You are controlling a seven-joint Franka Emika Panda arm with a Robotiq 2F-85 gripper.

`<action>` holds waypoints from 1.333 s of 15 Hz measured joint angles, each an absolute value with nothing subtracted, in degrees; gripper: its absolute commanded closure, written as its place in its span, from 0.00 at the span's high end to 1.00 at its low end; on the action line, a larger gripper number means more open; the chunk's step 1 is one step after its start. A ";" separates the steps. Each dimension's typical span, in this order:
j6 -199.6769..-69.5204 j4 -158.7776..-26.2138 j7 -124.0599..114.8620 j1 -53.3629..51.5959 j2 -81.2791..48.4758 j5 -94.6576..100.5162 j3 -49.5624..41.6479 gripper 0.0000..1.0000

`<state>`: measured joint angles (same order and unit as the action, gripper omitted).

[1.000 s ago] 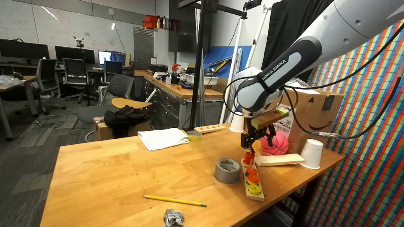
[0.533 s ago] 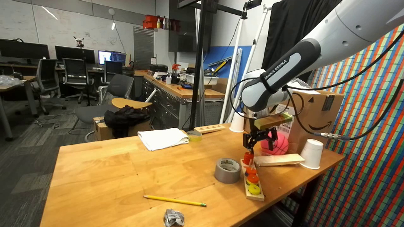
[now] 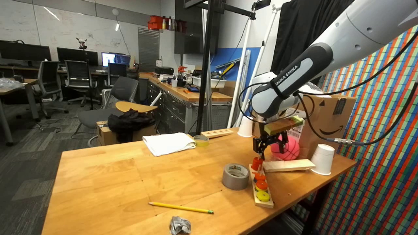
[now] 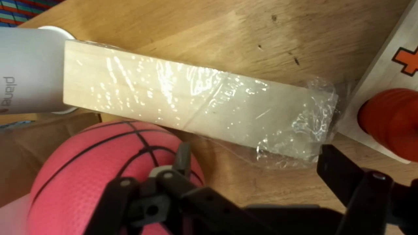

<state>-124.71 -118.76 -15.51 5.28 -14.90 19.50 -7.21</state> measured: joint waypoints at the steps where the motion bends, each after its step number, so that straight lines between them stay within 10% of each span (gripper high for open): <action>1: -124.74 -118.76 -16.05 5.24 -14.88 20.16 -7.37 1.00; 20: -130.61 -130.86 -15.74 3.14 -4.98 13.93 -4.91 1.00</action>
